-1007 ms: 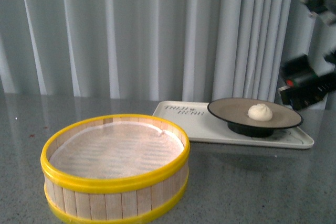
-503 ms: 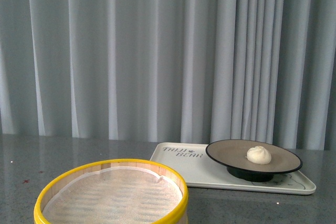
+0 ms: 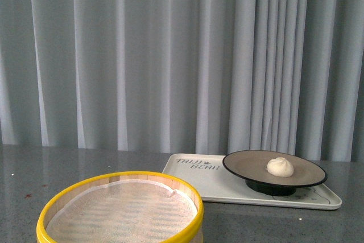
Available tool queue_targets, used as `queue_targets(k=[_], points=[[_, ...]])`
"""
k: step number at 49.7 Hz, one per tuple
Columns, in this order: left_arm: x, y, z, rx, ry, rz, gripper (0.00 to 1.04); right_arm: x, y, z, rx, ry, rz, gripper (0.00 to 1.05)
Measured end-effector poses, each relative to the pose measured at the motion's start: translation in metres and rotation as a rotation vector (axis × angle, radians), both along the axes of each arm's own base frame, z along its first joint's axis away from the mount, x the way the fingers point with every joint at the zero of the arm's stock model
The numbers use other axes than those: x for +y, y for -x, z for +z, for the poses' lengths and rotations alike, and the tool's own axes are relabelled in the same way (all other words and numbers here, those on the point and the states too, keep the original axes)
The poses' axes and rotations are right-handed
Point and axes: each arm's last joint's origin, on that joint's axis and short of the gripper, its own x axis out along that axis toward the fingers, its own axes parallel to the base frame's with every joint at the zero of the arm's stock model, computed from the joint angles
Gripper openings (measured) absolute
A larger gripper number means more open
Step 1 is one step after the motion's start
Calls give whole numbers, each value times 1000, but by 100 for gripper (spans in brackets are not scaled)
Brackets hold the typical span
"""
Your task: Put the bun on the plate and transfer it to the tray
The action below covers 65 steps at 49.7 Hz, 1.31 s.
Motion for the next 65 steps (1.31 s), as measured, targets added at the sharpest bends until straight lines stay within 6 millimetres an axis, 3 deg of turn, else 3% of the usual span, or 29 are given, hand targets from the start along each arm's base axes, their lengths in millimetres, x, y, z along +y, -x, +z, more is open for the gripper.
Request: queue_targets(k=[12,65], points=[[0,0,0,0,0,0,98,0,12,-12,3,0,-1,2],[0,0,0,0,0,0,98,0,48,-11,9,0,0,2]])
